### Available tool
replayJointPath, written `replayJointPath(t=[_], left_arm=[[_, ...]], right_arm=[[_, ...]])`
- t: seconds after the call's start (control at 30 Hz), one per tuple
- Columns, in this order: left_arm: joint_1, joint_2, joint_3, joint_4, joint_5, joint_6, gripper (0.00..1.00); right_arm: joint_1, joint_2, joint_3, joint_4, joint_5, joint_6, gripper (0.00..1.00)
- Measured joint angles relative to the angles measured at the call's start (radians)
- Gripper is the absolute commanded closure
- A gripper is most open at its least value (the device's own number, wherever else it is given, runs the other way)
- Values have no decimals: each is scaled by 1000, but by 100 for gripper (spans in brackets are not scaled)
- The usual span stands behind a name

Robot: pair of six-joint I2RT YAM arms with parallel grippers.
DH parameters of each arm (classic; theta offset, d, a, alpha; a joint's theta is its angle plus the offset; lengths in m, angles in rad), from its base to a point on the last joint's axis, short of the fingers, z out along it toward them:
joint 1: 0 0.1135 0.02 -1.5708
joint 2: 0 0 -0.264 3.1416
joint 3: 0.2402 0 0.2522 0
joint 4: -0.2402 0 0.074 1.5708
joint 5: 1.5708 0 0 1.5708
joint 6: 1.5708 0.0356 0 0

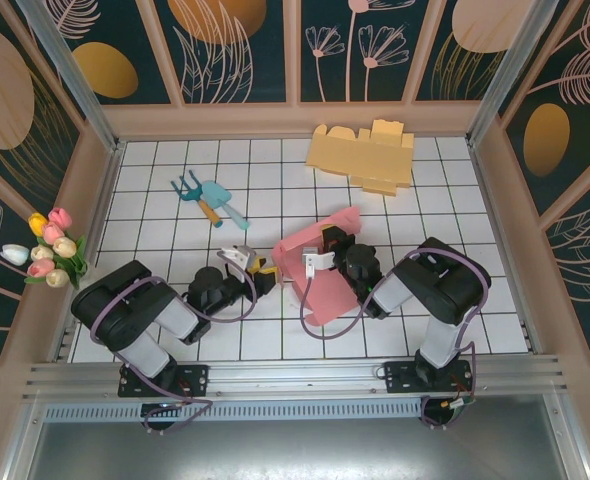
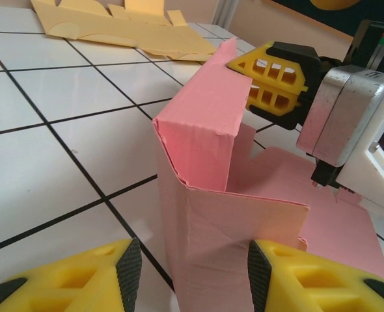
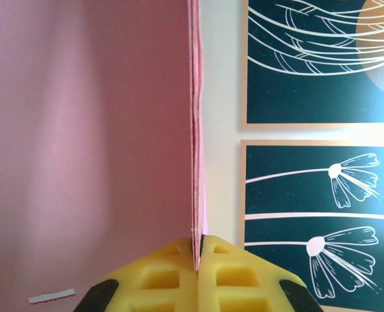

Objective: Fold the paper box

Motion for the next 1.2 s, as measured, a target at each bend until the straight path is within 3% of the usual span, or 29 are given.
replayJointPath(t=[0.63, 1.2], left_arm=[[0, 148, 51, 85, 134, -63, 48], [0, 196, 114, 85, 142, -92, 47]], right_arm=[[0, 0, 0, 0, 0, 0, 100], [0, 0, 0, -1, 0, 0, 100]])
